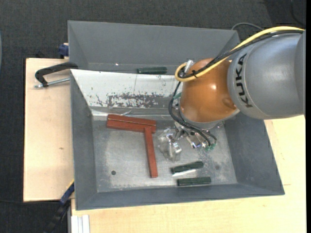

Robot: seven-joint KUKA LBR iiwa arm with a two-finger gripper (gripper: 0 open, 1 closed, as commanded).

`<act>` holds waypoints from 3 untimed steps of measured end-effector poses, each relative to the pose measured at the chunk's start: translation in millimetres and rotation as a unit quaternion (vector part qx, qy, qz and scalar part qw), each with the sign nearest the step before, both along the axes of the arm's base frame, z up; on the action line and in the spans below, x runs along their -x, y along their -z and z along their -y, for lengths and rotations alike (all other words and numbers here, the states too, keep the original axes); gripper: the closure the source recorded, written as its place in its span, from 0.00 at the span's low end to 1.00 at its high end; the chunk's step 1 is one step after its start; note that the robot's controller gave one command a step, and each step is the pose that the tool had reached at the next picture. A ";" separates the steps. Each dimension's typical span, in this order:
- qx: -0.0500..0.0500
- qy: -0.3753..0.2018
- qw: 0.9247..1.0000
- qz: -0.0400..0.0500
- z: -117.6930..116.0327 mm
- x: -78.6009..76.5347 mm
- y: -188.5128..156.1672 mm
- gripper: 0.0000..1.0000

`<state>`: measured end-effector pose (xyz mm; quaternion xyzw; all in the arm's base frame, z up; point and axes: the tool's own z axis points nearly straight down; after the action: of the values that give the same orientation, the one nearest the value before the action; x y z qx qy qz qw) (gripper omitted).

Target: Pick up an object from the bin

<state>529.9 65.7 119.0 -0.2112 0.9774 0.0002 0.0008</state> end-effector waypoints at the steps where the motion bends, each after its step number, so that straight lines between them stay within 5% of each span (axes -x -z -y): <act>1: 0.000 0.001 1.000 0.001 61.1 23.2 42.0 0.00; 2: 0.000 0.002 1.000 0.000 69.4 27.0 48.2 1.00; 3: 0.000 0.002 1.000 0.000 69.3 26.9 48.3 1.00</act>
Offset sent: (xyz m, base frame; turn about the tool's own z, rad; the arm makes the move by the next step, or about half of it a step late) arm 0.0000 0.0000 0.0000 0.0000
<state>503.0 -3.6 70.7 -0.2091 0.9779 0.0004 0.0008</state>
